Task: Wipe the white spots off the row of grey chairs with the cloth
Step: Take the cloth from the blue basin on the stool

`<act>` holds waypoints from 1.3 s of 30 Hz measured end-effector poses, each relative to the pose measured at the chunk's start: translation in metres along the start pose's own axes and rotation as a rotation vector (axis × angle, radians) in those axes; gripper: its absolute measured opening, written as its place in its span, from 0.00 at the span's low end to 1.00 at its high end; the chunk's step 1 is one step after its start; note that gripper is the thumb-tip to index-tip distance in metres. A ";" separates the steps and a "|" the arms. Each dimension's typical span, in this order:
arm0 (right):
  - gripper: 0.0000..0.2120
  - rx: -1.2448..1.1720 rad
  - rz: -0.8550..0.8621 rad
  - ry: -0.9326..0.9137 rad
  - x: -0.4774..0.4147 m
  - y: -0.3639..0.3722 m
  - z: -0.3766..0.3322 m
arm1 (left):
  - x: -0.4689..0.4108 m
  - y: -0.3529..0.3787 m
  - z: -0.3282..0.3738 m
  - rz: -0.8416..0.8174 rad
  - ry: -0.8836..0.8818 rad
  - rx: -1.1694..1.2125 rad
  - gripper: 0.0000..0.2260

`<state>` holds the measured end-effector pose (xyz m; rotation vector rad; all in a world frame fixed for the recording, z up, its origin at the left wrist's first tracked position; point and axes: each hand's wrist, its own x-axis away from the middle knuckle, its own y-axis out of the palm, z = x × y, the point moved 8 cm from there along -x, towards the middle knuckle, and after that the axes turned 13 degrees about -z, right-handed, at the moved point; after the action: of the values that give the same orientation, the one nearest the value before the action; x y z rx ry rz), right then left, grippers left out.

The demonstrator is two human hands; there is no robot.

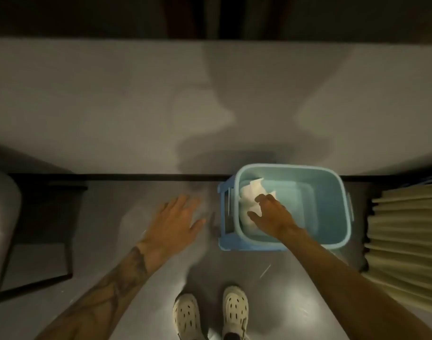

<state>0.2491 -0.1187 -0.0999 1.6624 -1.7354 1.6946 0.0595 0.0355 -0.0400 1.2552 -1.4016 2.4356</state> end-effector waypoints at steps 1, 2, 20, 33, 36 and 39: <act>0.24 -0.019 0.001 0.026 -0.008 0.006 0.002 | -0.007 0.007 -0.002 -0.010 -0.007 0.016 0.27; 0.25 -0.051 0.012 0.054 -0.014 0.009 0.005 | -0.014 0.011 -0.005 -0.007 -0.017 0.035 0.27; 0.10 -0.162 0.213 -0.016 0.084 -0.053 -0.031 | 0.058 -0.044 0.024 0.051 -0.030 0.144 0.28; 0.06 -0.163 0.307 -0.347 0.321 -0.069 -0.271 | 0.349 -0.138 -0.054 0.258 -0.192 0.160 0.30; 0.06 -0.173 0.307 -0.404 0.357 -0.039 -0.341 | 0.420 -0.136 -0.113 0.300 -0.228 0.171 0.30; 0.06 -0.156 0.306 -0.437 0.385 0.001 -0.407 | 0.491 -0.123 -0.176 0.333 -0.272 0.166 0.30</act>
<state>-0.1000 -0.0088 0.3240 1.8739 -2.3592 1.3189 -0.3239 0.0812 0.3312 1.5523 -1.6194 2.7292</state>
